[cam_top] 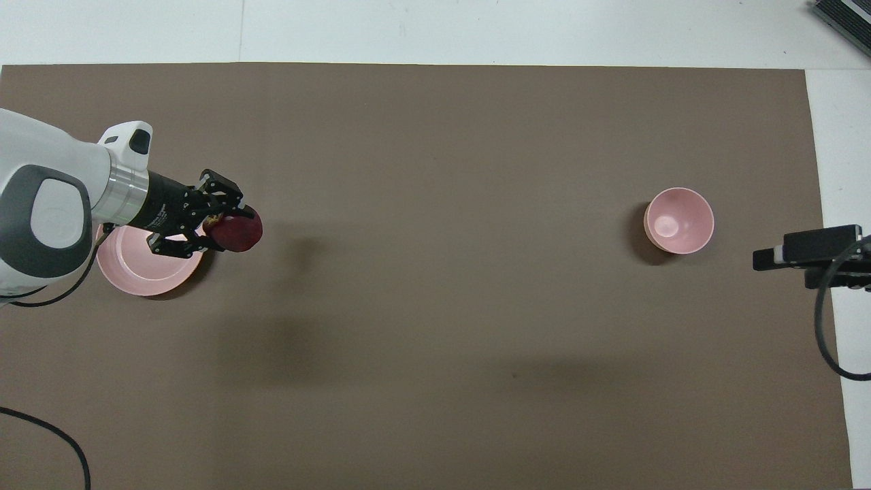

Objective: Move apple from plate to bowl
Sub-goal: 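Lift the apple with the left gripper while the right gripper approaches it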

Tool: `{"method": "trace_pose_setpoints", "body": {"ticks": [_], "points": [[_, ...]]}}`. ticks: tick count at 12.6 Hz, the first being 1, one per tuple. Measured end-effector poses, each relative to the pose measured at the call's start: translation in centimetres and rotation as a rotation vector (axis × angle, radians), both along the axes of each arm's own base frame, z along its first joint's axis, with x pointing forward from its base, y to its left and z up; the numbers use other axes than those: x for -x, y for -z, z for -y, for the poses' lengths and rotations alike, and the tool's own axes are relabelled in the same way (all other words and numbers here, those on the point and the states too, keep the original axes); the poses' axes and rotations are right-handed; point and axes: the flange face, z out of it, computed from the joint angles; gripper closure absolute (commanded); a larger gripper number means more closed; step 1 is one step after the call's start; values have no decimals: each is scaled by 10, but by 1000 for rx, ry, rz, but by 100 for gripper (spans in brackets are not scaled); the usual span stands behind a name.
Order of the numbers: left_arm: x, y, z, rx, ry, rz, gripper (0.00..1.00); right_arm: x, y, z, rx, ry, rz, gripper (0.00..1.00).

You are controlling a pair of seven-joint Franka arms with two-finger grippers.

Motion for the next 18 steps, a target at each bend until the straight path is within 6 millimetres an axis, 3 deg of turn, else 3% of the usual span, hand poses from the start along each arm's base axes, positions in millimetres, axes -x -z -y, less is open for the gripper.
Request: {"method": "trace_pose_setpoints", "body": {"ticks": [6,9,15,18], "points": [[10,-25,41,365,-232,-345,100,16,32,-16,-207,85,7,0],[16,-37,70,451,-290,-492,100,20,42,-24,-333,89,55,0],[54,-60,184,528,-257,-729,100,11,74,-59,-607,178,98,0],[87,-67,263,578,-261,-785,100,8,89,-88,-658,215,92,0]]}}
